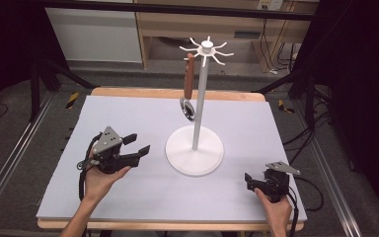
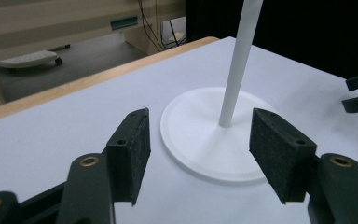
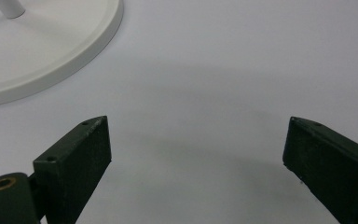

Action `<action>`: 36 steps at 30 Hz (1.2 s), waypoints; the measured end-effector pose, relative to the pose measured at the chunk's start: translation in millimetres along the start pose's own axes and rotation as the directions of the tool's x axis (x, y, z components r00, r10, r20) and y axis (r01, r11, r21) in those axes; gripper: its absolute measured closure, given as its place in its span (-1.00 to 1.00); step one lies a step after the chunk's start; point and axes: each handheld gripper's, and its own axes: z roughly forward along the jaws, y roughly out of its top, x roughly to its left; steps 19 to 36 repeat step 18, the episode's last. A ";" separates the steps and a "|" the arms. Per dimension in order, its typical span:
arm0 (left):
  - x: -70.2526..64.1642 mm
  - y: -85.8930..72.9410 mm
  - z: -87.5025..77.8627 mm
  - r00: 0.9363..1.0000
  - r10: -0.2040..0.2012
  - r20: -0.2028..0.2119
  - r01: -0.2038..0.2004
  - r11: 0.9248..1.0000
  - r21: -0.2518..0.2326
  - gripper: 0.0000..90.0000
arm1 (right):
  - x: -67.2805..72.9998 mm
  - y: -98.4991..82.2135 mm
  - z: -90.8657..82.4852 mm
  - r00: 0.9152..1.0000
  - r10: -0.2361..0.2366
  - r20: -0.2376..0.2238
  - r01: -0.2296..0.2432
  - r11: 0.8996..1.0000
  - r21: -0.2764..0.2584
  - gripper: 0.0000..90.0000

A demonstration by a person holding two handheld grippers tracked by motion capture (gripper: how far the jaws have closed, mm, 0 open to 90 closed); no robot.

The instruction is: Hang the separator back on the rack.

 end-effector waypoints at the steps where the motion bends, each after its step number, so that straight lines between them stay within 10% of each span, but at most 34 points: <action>1: 1.7 -5.5 0.1 1.000 -0.002 -0.007 0.002 1.000 0.014 -0.17 | 0.2 -0.1 -0.3 1.000 0.006 0.000 -0.006 1.000 0.000 -0.83; 16: 43.7 -81.3 -9.6 0.979 -0.077 -0.186 0.105 0.984 0.144 -0.22 | -5.8 -2.0 2.3 0.999 0.015 0.029 -0.016 1.000 0.025 -0.86; 36: 48.4 -85.2 -13.5 0.976 -0.082 -0.203 0.113 0.983 0.144 -0.23 | -5.6 -2.1 3.5 0.999 0.011 0.040 -0.012 0.999 0.031 -0.86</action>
